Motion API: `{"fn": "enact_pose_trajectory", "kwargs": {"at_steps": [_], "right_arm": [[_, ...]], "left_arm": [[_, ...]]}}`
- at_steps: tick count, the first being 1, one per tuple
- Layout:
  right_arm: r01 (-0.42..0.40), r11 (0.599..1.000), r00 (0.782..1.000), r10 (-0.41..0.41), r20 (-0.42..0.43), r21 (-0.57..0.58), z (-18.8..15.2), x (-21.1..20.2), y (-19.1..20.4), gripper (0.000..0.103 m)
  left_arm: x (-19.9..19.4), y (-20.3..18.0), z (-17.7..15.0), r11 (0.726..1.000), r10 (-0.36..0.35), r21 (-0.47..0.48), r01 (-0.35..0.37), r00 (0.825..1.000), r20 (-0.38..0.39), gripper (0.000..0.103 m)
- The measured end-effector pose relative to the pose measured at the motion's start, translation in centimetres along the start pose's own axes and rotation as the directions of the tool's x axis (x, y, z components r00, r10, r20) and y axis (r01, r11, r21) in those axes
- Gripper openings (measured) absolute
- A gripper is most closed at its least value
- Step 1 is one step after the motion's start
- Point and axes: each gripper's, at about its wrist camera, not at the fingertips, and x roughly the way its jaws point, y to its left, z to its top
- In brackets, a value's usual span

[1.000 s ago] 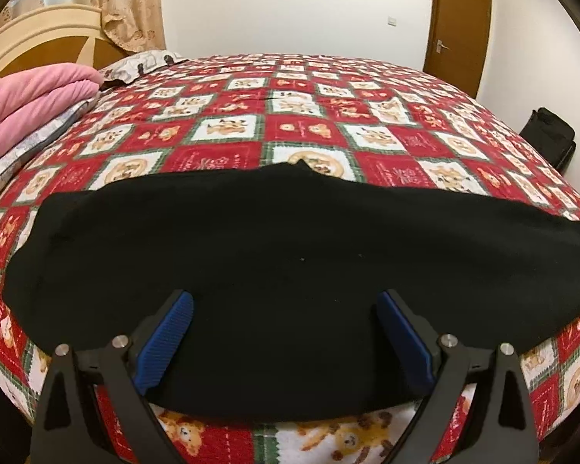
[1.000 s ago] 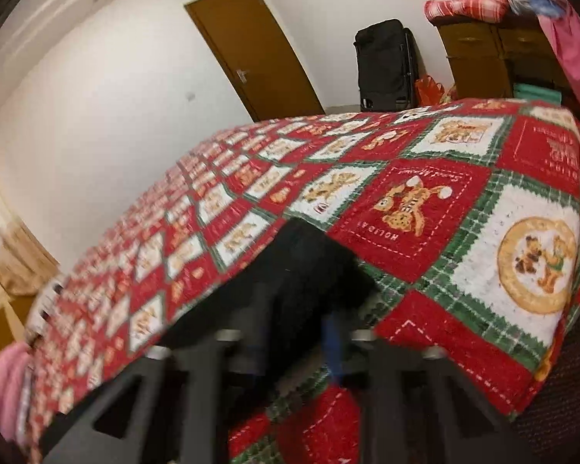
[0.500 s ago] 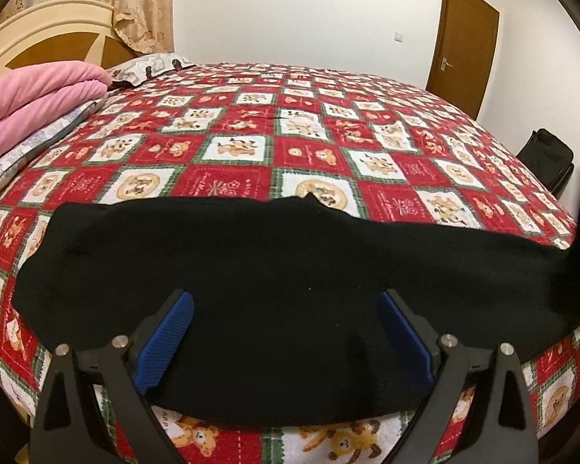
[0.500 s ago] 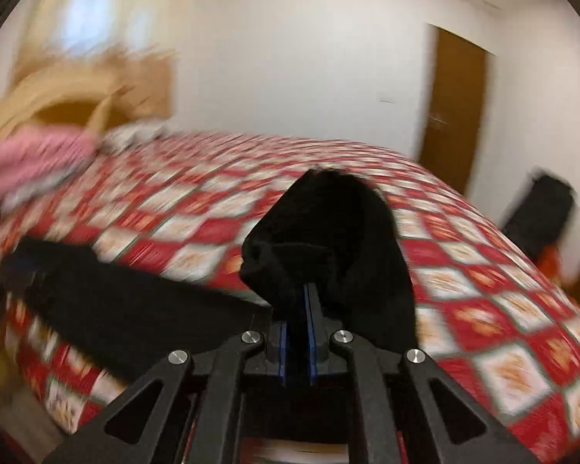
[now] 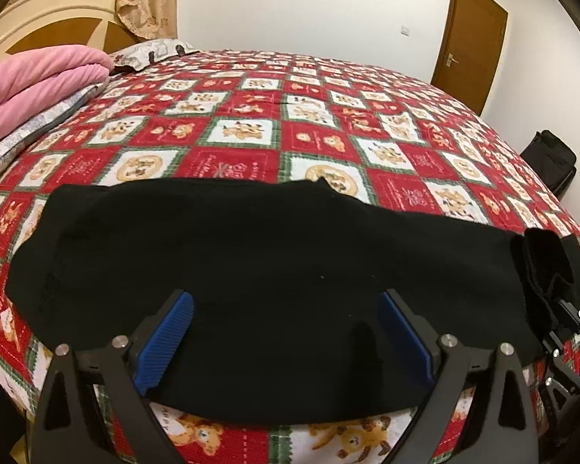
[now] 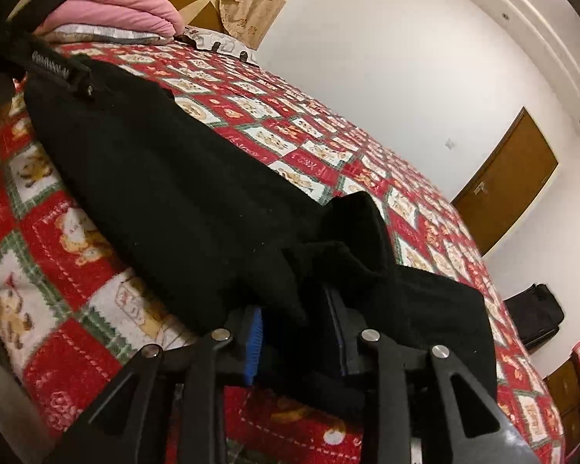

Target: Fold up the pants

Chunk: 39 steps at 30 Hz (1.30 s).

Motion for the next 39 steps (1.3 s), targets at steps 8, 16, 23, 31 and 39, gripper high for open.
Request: {"fn": "enact_pose_trajectory", "kwargs": {"at_steps": [8, 16, 23, 31, 39], "right_arm": [[-0.396, 0.887, 0.918, 0.375, 0.132, 0.238, 0.6, -4.6, -4.0, 0.057], [-0.372, 0.689, 0.922, 0.354, 0.159, 0.622, -1.3, -2.0, -12.0, 0.028], [-0.486, 0.579, 0.82, 0.562, 0.112, 0.655, 0.1, 3.4, -6.9, 0.031], [-0.55, 0.517, 0.81, 0.523, 0.267, 0.656, -1.5, -2.7, -12.4, 0.031], [-0.22, 0.706, 0.956, 0.293, 0.005, 0.673, -5.7, -2.6, -17.5, 0.031]], "left_arm": [[-0.2, -0.8, 0.0, 1.0, -0.005, 0.018, 0.005, 1.0, 0.002, 0.099], [-0.9, -1.3, 0.0, 0.999, -0.021, 0.035, 0.02, 1.0, 0.021, 0.099], [-1.0, -2.2, -0.1, 0.998, -0.034, 0.052, 0.033, 0.999, 0.008, 0.099], [-1.4, -4.3, -0.2, 0.991, -0.077, 0.108, 0.074, 0.997, 0.018, 0.099], [-2.3, -11.4, 0.6, 0.946, -0.193, 0.274, 0.172, 0.98, 0.051, 0.099]]}}
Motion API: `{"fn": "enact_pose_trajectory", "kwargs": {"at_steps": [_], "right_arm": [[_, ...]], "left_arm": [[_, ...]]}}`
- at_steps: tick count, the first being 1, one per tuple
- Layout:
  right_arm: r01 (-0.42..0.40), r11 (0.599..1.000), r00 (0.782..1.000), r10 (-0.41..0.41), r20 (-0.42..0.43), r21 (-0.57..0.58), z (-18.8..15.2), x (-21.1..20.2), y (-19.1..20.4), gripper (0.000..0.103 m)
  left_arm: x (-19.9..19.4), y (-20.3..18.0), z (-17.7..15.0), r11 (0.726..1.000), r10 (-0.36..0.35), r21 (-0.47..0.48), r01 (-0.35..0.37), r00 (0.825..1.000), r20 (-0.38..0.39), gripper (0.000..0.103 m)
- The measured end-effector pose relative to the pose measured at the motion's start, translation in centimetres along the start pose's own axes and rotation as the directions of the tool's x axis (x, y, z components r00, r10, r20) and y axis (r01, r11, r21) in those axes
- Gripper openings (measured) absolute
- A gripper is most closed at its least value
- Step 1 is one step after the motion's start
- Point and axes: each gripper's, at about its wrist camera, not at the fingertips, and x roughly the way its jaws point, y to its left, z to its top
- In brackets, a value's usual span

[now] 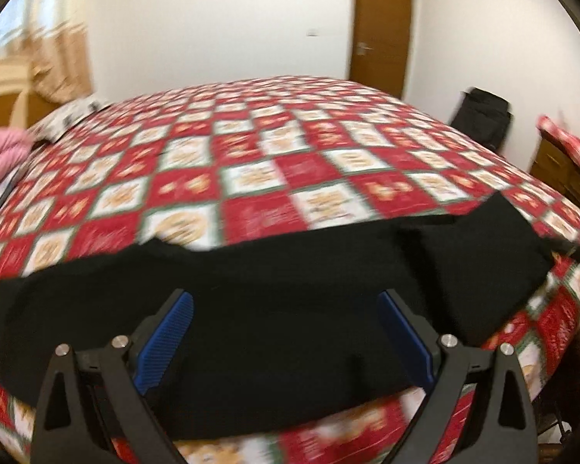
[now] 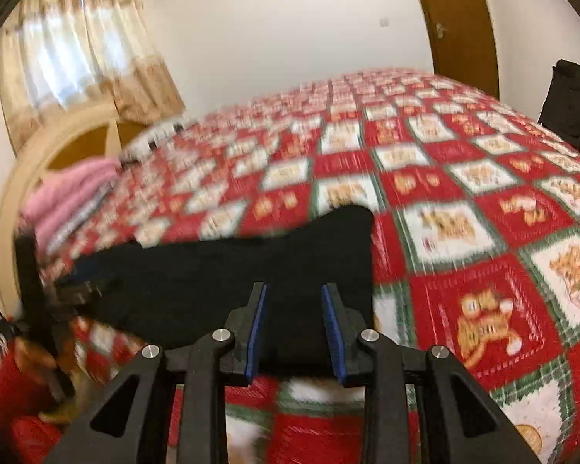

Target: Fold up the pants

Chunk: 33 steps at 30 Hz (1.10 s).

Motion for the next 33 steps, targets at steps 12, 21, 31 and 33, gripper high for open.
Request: {"fn": "enact_pose_trajectory", "kwargs": {"at_steps": [12, 21, 31, 33], "right_arm": [[0.082, 0.996, 0.993, -0.078, 0.089, -0.041, 5.7, 1.5, -0.5, 0.03], [0.185, 0.982, 0.98, -0.186, -0.069, -0.027, 4.9, 7.8, -1.2, 0.031], [-0.023, 0.997, 0.999, 0.025, 0.029, -0.078, 3.1, 5.6, 6.4, 0.031], [-0.052, 0.991, 0.998, 0.048, -0.033, -0.121, 2.4, 8.3, 8.5, 0.031]], "left_arm": [[2.3, -7.7, 2.7, 0.987, -0.12, 0.111, 0.116, 0.992, 0.032, 0.099], [6.2, -7.9, 0.6, 0.988, -0.124, 0.076, 0.132, 0.987, -0.106, 0.099], [-0.3, 2.1, -0.4, 0.999, 0.017, -0.034, -0.017, 1.0, 0.0, 0.099], [-1.7, 5.3, -1.1, 0.992, 0.1, -0.08, -0.099, 0.995, 0.014, 0.099]]}}
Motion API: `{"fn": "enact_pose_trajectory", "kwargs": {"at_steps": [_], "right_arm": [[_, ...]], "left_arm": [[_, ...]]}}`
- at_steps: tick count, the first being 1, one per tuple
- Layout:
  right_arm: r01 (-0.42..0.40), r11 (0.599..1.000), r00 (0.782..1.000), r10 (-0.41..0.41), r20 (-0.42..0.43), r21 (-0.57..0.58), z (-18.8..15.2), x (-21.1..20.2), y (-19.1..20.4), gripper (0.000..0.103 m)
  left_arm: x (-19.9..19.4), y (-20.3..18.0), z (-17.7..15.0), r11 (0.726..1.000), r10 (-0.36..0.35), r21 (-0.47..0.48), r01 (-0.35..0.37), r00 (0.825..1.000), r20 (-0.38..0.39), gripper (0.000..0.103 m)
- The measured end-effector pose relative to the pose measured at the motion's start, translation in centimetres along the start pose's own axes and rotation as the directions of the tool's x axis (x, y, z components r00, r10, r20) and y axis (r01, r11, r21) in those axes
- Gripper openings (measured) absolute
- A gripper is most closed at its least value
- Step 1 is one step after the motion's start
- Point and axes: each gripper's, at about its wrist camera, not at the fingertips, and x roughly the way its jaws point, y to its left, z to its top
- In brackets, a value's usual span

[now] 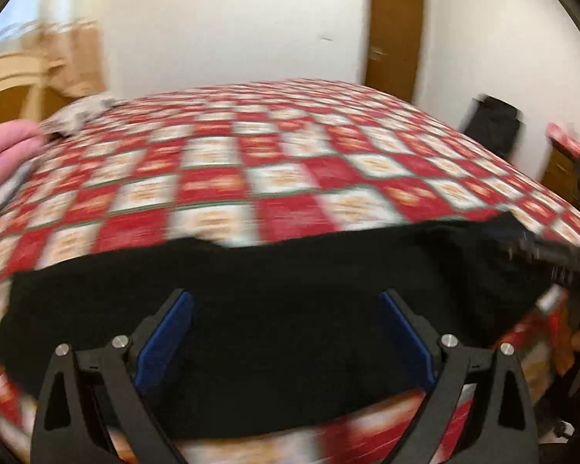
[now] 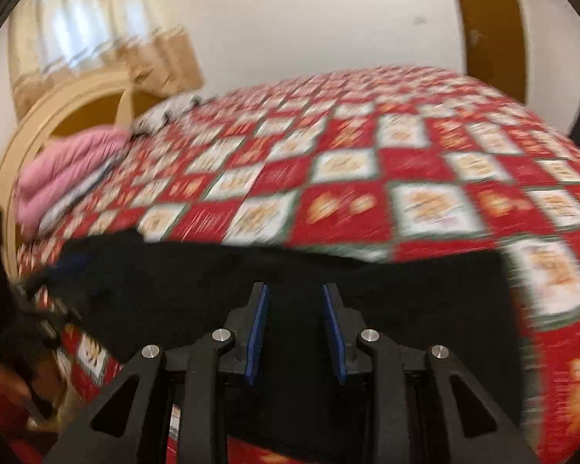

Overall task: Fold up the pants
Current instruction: 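Grasp the folded pants end with the left tool and lift it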

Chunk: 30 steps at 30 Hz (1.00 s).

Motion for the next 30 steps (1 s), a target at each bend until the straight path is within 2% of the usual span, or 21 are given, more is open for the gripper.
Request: {"fn": "enact_pose_trajectory", "kwargs": {"at_steps": [2, 4, 6, 7, 9, 10, 12, 16, 17, 19, 20, 25, 26, 28, 30], "right_arm": [[0.015, 0.999, 0.999, -0.016, -0.052, -0.03, -0.3, 2.6, 1.5, 0.031], [0.063, 0.997, 0.998, -0.064, -0.024, -0.043, -0.2, 3.9, 2.5, 0.035], [0.076, 0.997, 0.997, -0.076, -0.024, -0.027, 0.3, 4.3, 2.8, 0.039], [0.074, 0.997, 0.997, -0.074, -0.012, -0.009, 0.4, 3.8, 2.8, 0.039], [-0.004, 0.999, 0.997, 0.001, 0.071, 0.042, 0.4, 1.8, 2.8, 0.039], [-0.035, 0.998, 0.993, 0.031, 0.112, 0.042, 0.3, 0.7, 3.2, 0.039], [-0.022, 1.0, 0.989, 0.021, 0.146, 0.006, 0.0, -0.7, 4.7, 0.039], [-0.053, 0.999, 0.991, 0.054, 0.126, -0.009, -1.1, -0.8, 7.0, 0.039], [-0.054, 0.999, 0.991, 0.054, 0.126, -0.007, -1.3, -0.8, 7.3, 0.039], [-0.052, 0.999, 0.99, 0.053, 0.127, -0.009, -1.6, -0.8, 7.6, 0.039], [-0.05, 0.999, 0.991, 0.049, 0.127, 0.0, -1.7, -0.9, 7.4, 0.039], [-0.042, 0.995, 0.988, 0.028, 0.152, 0.091, -1.7, -1.7, 5.3, 0.039], [-0.041, 0.993, 0.987, 0.022, 0.159, 0.114, -1.7, -1.9, 4.8, 0.039], [-0.041, 0.988, 0.987, 0.017, 0.16, 0.146, -1.7, -2.3, 4.0, 0.039], [-0.036, 0.984, 0.988, 0.01, 0.151, 0.173, -1.9, -2.4, 3.3, 0.039]], "left_arm": [[-1.3, 3.9, -0.7, 0.994, 0.094, -0.057, -0.093, 0.996, 0.015, 0.099], [-2.4, 7.9, -1.6, 0.975, 0.185, -0.123, -0.183, 0.983, 0.006, 0.099], [-3.4, 11.5, -2.8, 0.944, 0.275, -0.187, -0.273, 0.961, -0.015, 0.099], [-3.8, 13.4, -3.3, 0.921, 0.327, -0.216, -0.325, 0.945, -0.029, 0.099], [-4.6, 16.3, -4.1, 0.879, 0.396, -0.267, -0.395, 0.917, -0.051, 0.099], [-5.0, 17.7, -4.4, 0.858, 0.418, -0.303, -0.416, 0.906, -0.061, 0.099], [-5.8, 19.8, -5.0, 0.827, 0.435, -0.367, -0.427, 0.898, -0.064, 0.099], [-5.8, 22.3, -5.5, 0.763, 0.486, -0.443, -0.471, 0.87, -0.089, 0.098], [-5.7, 22.6, -5.6, 0.756, 0.49, -0.451, -0.475, 0.867, -0.091, 0.097], [-5.7, 23.4, -6.0, 0.748, 0.489, -0.465, -0.474, 0.867, -0.096, 0.098], [-5.7, 23.7, -6.2, 0.747, 0.479, -0.476, -0.463, 0.872, -0.097, 0.097], [-5.1, 23.4, -6.7, 0.744, 0.374, -0.572, -0.346, 0.925, -0.074, 0.097], [-4.7, 22.9, -6.8, 0.738, 0.368, -0.583, -0.34, 0.927, -0.075, 0.096], [-4.0, 21.7, -7.0, 0.721, 0.368, -0.598, -0.35, 0.925, -0.098, 0.084], [-3.3, 20.8, -7.5, 0.716, 0.321, -0.624, -0.313, 0.941, -0.103, 0.081]]}}
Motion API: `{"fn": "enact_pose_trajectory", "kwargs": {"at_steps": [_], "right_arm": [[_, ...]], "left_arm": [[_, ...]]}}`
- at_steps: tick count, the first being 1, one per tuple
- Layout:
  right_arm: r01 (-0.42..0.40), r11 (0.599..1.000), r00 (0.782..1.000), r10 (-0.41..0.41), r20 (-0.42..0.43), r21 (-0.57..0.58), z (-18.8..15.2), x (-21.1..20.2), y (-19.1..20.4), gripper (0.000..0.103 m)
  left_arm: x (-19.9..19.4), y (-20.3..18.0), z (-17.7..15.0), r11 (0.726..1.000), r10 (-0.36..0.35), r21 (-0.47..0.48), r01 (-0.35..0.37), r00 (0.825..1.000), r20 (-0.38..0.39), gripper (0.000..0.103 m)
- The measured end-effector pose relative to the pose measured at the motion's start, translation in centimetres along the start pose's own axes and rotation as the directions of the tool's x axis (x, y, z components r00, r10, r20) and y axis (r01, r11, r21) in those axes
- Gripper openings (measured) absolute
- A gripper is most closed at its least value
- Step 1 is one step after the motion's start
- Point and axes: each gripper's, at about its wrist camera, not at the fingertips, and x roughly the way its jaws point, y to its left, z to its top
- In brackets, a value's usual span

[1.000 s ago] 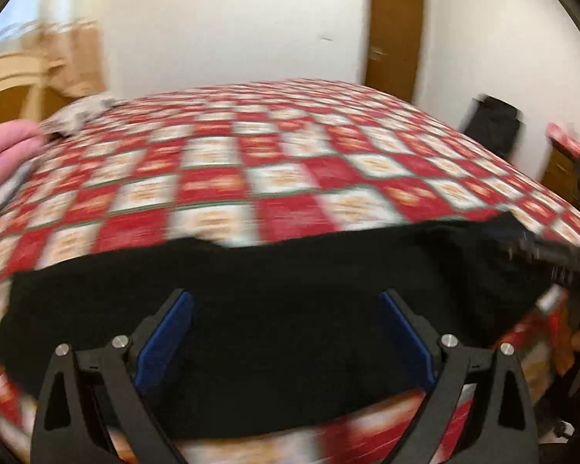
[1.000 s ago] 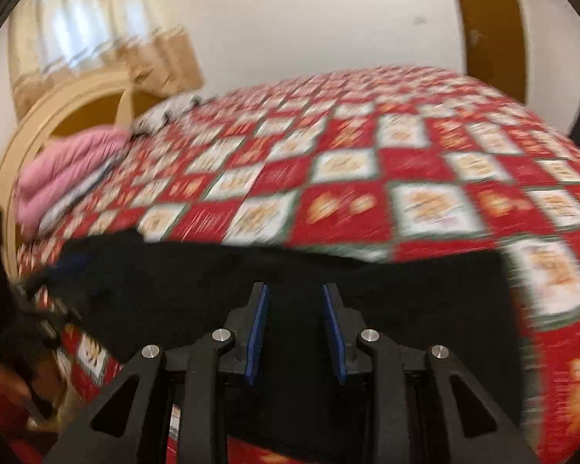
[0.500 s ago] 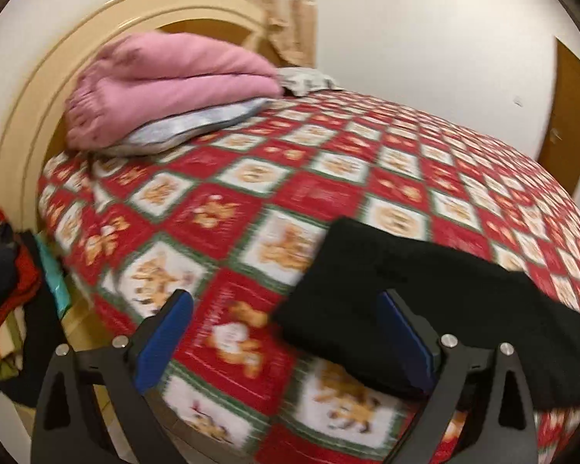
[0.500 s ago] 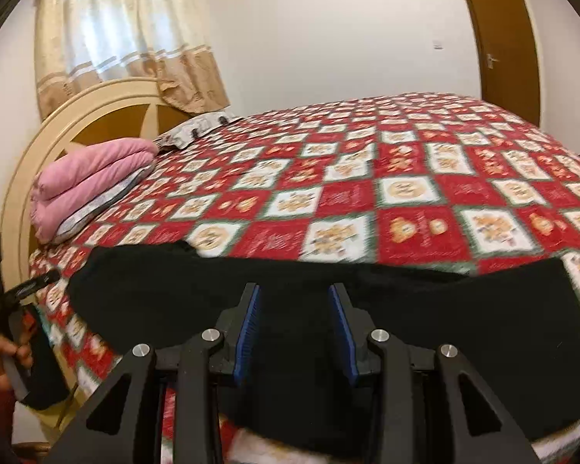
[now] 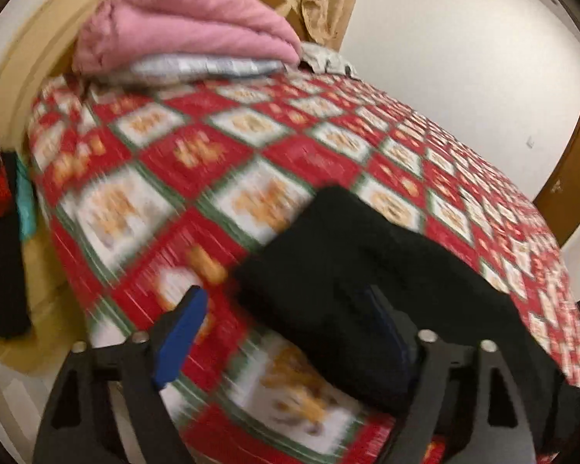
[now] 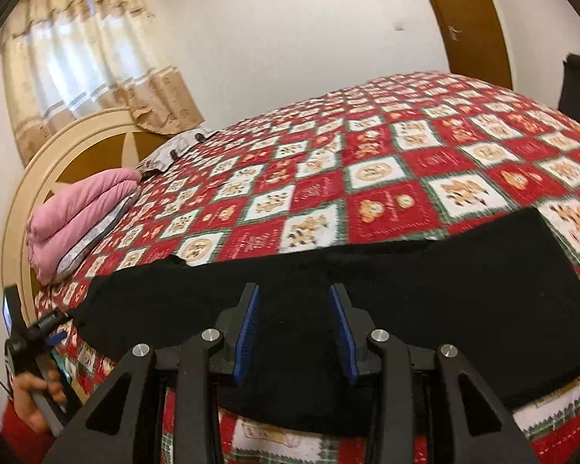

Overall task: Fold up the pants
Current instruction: 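Grasp the folded pants end with the left tool and lift it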

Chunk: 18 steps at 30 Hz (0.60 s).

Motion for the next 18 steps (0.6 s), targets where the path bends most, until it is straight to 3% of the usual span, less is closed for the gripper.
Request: {"fn": "enact_pose_trajectory", "kwargs": {"at_steps": [4, 9, 12, 14, 15, 16, 18], "right_arm": [[-0.009, 1.0, 1.0, 0.009, -0.011, 0.03, -0.3, -0.2, -0.6, 0.039], [-0.005, 0.999, 1.0, 0.005, -0.003, 0.032, -0.2, -0.5, -1.0, 0.039], [0.004, 0.999, 1.0, -0.003, -0.006, 0.036, 0.0, -0.6, -1.2, 0.039], [0.006, 0.999, 1.0, -0.007, 0.003, 0.035, 0.2, -1.0, -1.3, 0.039], [0.009, 0.999, 1.0, -0.01, 0.011, 0.035, 0.3, -1.3, -1.4, 0.039], [0.014, 0.999, 1.0, -0.015, 0.021, 0.037, 0.5, -1.6, -1.6, 0.039], [0.025, 0.998, 0.999, -0.027, 0.041, 0.049, 0.9, -2.4, -2.2, 0.039]], "left_arm": [[1.6, 0.4, -1.0, 0.993, -0.041, -0.115, 0.034, 0.997, -0.06, 0.08], [2.1, 0.6, 0.0, 0.987, -0.017, -0.159, 0.016, 1.0, -0.002, 0.079], [2.8, 0.6, 1.1, 0.98, -0.003, -0.198, 0.007, 1.0, 0.019, 0.065], [2.9, 0.6, 1.4, 0.979, -0.015, -0.201, 0.019, 1.0, 0.019, 0.045], [2.8, 0.7, 1.3, 0.978, -0.055, -0.201, 0.059, 0.998, 0.025, 0.025], [2.7, 0.7, 1.1, 0.974, -0.103, -0.202, 0.107, 0.994, 0.029, 0.023], [2.3, 0.6, 1.0, 0.976, -0.104, -0.186, 0.11, 0.994, 0.046, 0.023]]}}
